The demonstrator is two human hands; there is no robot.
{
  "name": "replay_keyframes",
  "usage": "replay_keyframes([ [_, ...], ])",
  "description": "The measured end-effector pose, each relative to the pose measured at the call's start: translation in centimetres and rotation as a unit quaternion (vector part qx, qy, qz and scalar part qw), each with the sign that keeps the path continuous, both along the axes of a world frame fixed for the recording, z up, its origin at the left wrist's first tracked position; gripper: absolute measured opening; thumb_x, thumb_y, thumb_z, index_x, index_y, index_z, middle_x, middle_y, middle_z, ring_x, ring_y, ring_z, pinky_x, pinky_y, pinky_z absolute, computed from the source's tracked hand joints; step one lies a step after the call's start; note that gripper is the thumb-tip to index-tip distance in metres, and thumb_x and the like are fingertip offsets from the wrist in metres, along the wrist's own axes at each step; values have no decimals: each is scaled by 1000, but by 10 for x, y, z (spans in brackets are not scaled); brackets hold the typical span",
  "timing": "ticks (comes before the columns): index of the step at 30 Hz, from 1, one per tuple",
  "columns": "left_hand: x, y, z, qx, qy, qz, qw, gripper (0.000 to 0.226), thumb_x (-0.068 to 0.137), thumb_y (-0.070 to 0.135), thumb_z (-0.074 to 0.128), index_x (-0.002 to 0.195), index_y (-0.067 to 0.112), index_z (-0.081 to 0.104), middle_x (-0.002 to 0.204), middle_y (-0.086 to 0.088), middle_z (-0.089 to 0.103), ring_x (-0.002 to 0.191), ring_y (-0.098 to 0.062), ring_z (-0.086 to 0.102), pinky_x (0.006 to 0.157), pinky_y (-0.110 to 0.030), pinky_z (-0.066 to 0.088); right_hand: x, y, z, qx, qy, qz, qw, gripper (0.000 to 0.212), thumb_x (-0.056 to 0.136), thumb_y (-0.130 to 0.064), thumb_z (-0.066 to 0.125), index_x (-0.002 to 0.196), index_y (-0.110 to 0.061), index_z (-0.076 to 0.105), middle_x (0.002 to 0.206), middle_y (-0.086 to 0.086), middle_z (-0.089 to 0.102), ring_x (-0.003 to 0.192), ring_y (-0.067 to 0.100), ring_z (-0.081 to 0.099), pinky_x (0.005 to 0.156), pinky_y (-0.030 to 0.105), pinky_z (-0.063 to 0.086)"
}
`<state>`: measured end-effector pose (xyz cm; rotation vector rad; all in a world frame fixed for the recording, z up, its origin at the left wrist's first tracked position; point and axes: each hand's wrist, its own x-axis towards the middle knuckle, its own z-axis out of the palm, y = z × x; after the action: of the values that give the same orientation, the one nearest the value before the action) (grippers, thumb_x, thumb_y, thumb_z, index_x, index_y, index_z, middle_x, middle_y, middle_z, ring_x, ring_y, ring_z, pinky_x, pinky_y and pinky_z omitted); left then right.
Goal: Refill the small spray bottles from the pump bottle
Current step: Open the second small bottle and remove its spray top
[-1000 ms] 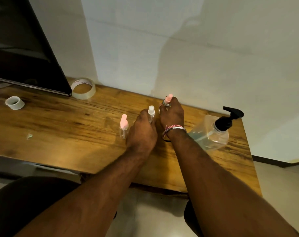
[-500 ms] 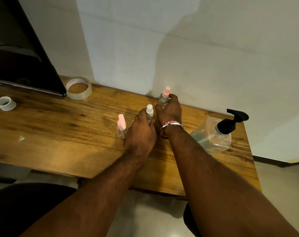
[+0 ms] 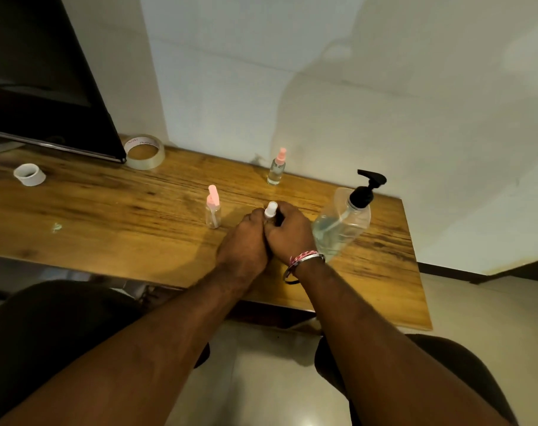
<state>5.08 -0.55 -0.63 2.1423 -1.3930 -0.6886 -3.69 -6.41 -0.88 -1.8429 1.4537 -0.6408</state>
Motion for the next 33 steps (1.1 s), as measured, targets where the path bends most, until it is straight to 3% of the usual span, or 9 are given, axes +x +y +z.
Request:
replay_keyframes([
  [7,-8,27,26,0,-36,-4,999,39,94,32,72,129,21,57,116,-2,70,104,-27,70,80,-39,57,-22,28,27,-46,53,35,997,17,95,-33,66,91,-20,77,83,-4,74,79,14,67,68,29,52],
  [12,-1,29,50,10,-68,-45,997,42,95,39,74,129,24,55,112,1,68,100,-22,67,76,-37,55,-35,40,52,-18,-16,-2,1000,9,88,-31,78,89,-22,80,82,-8,76,78,7,70,68,27,55],
  [17,-10,27,51,-9,17,-42,999,40,95,30,76,127,25,52,103,3,69,93,-22,69,76,-43,62,-36,43,59,-42,-5,-38,998,13,84,-35,80,87,-23,81,78,-11,75,72,0,68,63,22,53],
  [20,-14,13,55,-25,25,-57,998,43,94,29,76,131,25,53,106,3,70,95,-22,69,76,-44,62,-40,36,64,-66,-21,-71,995,11,85,-34,80,87,-23,81,77,-10,75,70,0,68,59,20,50],
  [26,-4,2,61,-30,60,-100,993,39,93,30,77,126,19,60,111,0,70,95,-19,69,80,-46,62,-43,29,72,-74,-26,-46,996,9,87,-31,79,88,-23,82,80,-10,76,74,3,70,65,28,57],
  [31,0,-1,64,-25,74,-131,988,30,93,34,78,113,20,60,102,5,67,86,-9,64,68,-32,54,-49,27,72,-66,-30,-37,997,11,89,-33,77,92,-24,82,84,-12,77,78,2,70,68,29,58],
  [33,2,0,66,-25,91,-136,986,33,93,37,79,116,21,61,101,7,67,86,-7,65,68,-30,54,-52,28,73,-67,-37,-26,997,11,89,-33,77,94,-25,82,85,-12,76,79,1,70,68,27,58],
])
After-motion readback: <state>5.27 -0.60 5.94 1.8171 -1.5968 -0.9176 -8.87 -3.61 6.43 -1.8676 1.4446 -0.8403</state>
